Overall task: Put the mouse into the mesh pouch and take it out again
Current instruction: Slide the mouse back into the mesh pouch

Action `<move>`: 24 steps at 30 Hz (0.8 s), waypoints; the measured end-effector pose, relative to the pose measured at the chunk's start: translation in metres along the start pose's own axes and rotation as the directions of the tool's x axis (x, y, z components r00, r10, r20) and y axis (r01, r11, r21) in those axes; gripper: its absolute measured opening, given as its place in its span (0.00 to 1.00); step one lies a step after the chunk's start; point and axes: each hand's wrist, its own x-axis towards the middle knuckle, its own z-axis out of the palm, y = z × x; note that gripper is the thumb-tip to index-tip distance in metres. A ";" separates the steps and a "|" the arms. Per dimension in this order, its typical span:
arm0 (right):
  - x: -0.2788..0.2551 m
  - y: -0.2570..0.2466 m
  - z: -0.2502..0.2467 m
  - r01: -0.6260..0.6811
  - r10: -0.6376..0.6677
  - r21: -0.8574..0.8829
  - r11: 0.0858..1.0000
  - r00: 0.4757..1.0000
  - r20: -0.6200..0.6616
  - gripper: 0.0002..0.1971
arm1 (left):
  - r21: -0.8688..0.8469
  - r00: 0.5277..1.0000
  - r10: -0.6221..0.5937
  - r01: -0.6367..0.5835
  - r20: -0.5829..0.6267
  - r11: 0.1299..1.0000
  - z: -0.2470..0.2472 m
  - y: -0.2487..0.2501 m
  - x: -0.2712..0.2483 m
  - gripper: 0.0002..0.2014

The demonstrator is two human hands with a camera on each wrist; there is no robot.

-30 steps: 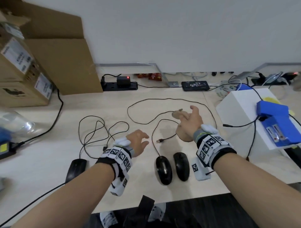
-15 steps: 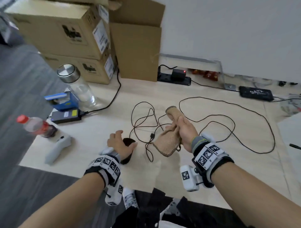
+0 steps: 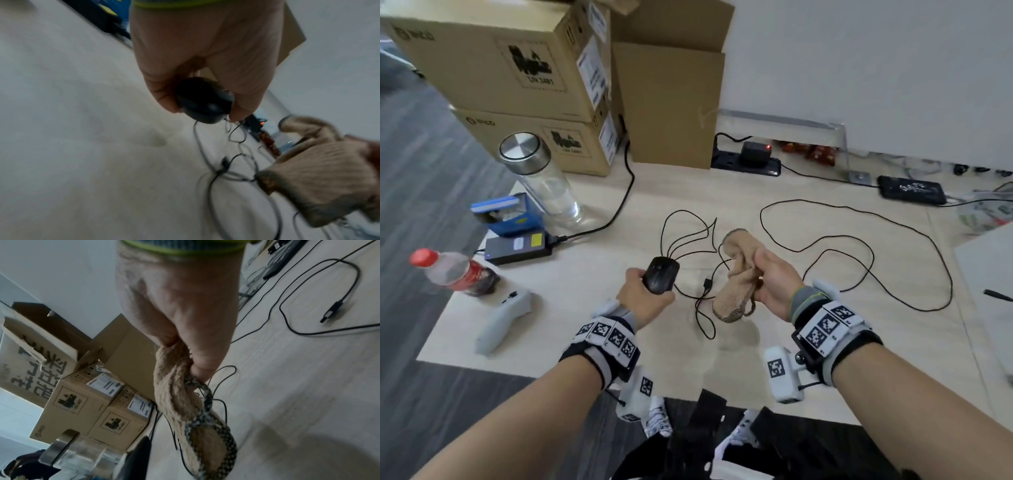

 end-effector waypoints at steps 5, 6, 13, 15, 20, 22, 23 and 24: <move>-0.014 -0.034 -0.010 0.099 -0.106 0.116 0.988 0.993 0.055 0.19 | -0.415 0.975 0.173 -0.101 0.139 0.904 -0.016 0.064 -0.005 0.31; -0.018 -0.043 -0.013 0.131 -0.138 0.116 0.985 0.989 0.059 0.20 | -0.497 0.961 0.198 -0.078 0.194 0.864 -0.019 0.076 -0.008 0.28; -0.045 -0.089 -0.038 0.234 -0.269 0.287 0.929 0.959 0.089 0.23 | -0.685 0.839 0.378 -0.009 0.391 0.729 -0.017 0.127 -0.032 0.28; -0.053 -0.097 -0.042 0.219 -0.263 0.321 0.921 0.959 0.103 0.25 | -0.701 0.820 0.404 -0.006 0.405 0.713 -0.015 0.135 -0.036 0.28; -0.063 -0.106 -0.050 0.211 -0.260 0.324 0.922 0.959 0.114 0.24 | -0.783 0.731 0.495 0.086 0.470 0.616 -0.010 0.163 -0.044 0.25; -0.065 -0.105 -0.050 0.206 -0.254 0.312 0.927 0.959 0.122 0.24 | -0.763 0.674 0.527 0.085 0.518 0.641 -0.006 0.171 -0.049 0.30; -0.065 -0.106 -0.050 0.207 -0.254 0.310 0.928 0.960 0.119 0.23 | -0.748 0.643 0.543 0.071 0.541 0.660 -0.004 0.176 -0.052 0.31; -0.066 -0.107 -0.051 0.213 -0.254 0.297 0.931 0.961 0.106 0.22 | -0.740 0.622 0.557 0.055 0.550 0.670 -0.001 0.179 -0.055 0.29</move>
